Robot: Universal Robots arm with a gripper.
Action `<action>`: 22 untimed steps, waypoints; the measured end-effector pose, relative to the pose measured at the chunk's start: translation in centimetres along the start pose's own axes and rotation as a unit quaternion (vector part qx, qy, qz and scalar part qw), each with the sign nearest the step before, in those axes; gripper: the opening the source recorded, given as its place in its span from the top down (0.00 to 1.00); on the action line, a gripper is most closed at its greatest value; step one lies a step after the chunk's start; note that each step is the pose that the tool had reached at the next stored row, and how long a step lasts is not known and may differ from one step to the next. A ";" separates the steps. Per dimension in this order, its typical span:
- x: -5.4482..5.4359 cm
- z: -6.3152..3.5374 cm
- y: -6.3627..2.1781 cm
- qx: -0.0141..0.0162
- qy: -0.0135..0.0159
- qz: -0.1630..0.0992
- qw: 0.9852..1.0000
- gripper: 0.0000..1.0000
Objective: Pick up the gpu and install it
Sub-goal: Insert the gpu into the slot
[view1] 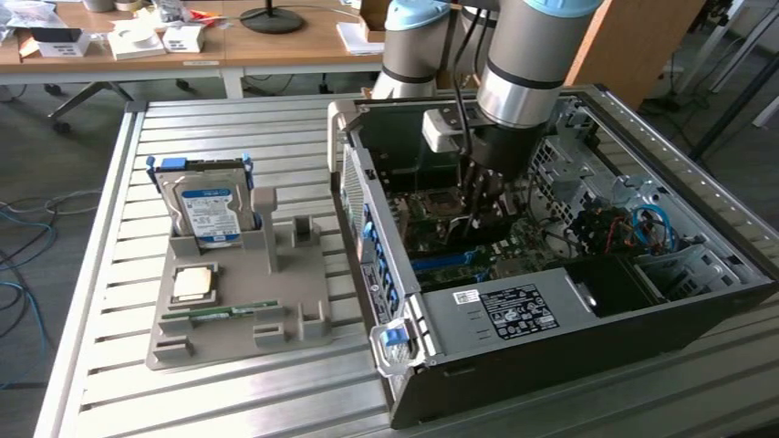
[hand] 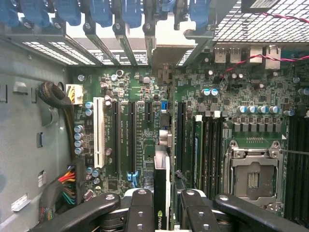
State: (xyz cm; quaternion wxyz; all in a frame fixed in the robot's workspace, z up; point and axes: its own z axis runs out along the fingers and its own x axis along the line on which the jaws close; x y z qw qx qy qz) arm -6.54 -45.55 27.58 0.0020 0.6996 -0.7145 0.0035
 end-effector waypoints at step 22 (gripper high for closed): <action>0.2 0.02 0.56 0.000 0.000 0.000 1.000 0.74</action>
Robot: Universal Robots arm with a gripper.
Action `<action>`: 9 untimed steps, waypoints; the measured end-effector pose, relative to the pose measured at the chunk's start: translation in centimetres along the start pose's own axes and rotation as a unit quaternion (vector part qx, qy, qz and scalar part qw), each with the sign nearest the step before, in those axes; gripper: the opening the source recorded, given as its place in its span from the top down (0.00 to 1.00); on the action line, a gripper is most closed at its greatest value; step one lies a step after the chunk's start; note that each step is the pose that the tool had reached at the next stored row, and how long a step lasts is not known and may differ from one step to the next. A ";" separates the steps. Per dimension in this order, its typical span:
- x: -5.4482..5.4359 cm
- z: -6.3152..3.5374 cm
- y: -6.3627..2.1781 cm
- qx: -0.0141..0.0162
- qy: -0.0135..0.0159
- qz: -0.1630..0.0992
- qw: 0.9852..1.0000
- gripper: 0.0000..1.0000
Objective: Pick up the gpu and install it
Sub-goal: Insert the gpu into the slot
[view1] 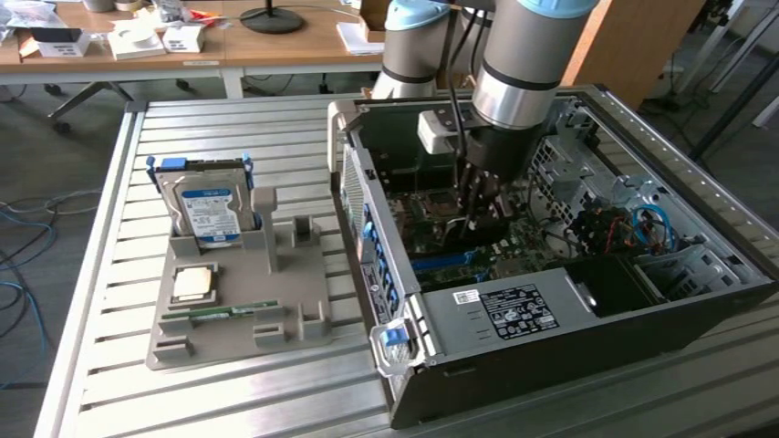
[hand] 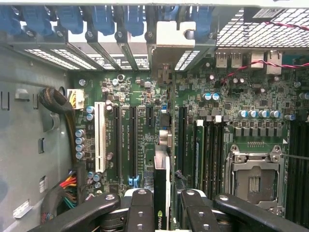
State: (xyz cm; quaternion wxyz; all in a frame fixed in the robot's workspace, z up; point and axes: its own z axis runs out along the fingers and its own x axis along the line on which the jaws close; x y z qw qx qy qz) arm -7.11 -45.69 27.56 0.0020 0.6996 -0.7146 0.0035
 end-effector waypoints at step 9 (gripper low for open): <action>0.0 0.00 0.34 0.000 0.000 0.000 1.000 0.74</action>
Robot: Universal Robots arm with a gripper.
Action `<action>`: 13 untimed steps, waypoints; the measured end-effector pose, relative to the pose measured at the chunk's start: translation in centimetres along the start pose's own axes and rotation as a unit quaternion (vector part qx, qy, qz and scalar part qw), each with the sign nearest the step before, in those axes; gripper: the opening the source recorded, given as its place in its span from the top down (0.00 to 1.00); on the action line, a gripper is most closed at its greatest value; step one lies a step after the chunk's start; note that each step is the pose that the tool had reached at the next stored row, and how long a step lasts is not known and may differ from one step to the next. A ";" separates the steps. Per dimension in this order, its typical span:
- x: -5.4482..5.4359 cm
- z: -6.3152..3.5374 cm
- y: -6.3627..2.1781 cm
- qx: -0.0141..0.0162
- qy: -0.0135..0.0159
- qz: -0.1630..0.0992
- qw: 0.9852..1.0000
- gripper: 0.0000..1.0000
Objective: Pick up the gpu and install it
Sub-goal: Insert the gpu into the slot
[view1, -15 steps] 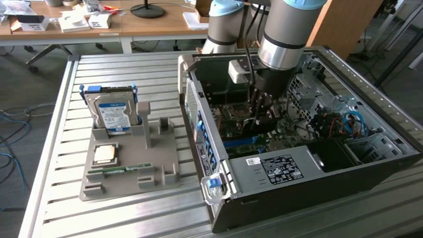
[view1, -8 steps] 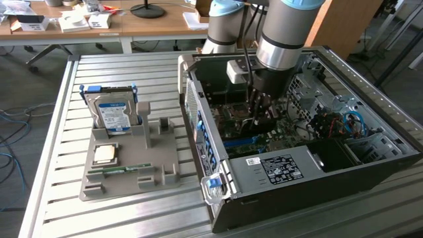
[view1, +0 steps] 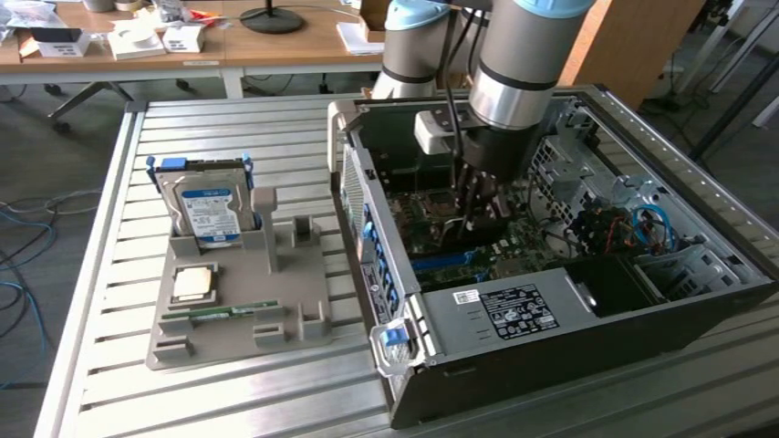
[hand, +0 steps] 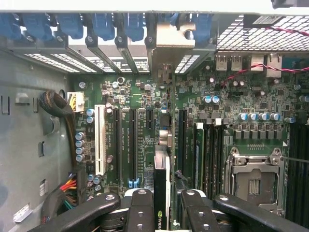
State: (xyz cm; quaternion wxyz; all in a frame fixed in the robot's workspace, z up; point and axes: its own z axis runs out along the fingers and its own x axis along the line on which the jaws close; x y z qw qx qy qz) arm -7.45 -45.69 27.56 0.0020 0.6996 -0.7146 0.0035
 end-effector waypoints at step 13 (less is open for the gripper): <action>0.0 0.20 0.23 0.000 0.000 0.000 1.000 0.74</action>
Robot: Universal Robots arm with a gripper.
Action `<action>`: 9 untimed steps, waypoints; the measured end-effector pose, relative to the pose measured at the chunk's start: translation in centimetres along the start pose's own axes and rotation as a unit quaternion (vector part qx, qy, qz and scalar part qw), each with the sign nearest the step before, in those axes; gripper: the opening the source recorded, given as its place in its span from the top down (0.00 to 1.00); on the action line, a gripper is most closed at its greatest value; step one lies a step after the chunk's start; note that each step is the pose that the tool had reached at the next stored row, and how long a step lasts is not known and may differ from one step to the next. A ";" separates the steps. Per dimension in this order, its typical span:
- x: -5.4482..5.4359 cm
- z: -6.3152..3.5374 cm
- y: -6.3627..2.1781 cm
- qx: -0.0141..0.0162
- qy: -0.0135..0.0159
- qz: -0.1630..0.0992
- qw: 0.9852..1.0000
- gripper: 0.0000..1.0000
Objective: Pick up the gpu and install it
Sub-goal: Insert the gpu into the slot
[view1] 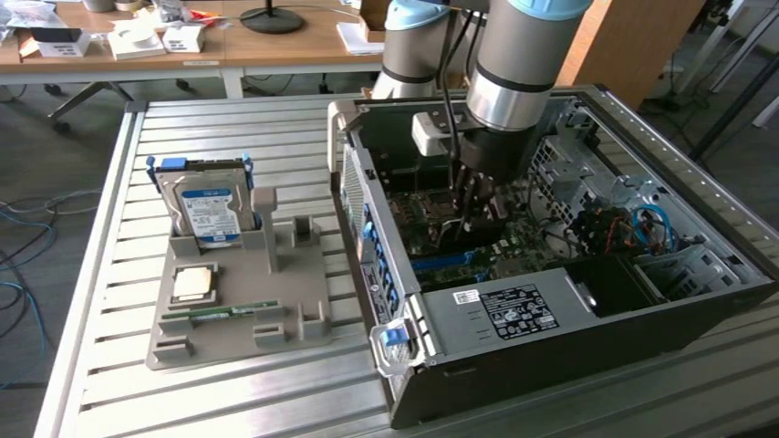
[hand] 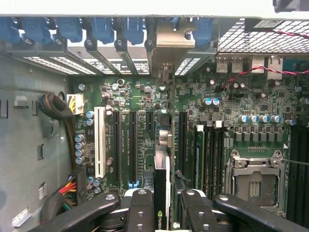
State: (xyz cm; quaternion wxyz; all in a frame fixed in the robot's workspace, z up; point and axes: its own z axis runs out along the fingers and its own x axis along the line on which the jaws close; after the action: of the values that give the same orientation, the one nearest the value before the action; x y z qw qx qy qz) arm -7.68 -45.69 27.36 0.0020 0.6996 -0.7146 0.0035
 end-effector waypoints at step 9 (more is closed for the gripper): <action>0.0 0.15 0.03 0.000 0.000 0.000 1.000 0.74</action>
State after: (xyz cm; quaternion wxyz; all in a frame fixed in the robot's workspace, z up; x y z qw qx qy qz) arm -7.71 -45.69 27.21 0.0020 0.6996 -0.7146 0.0035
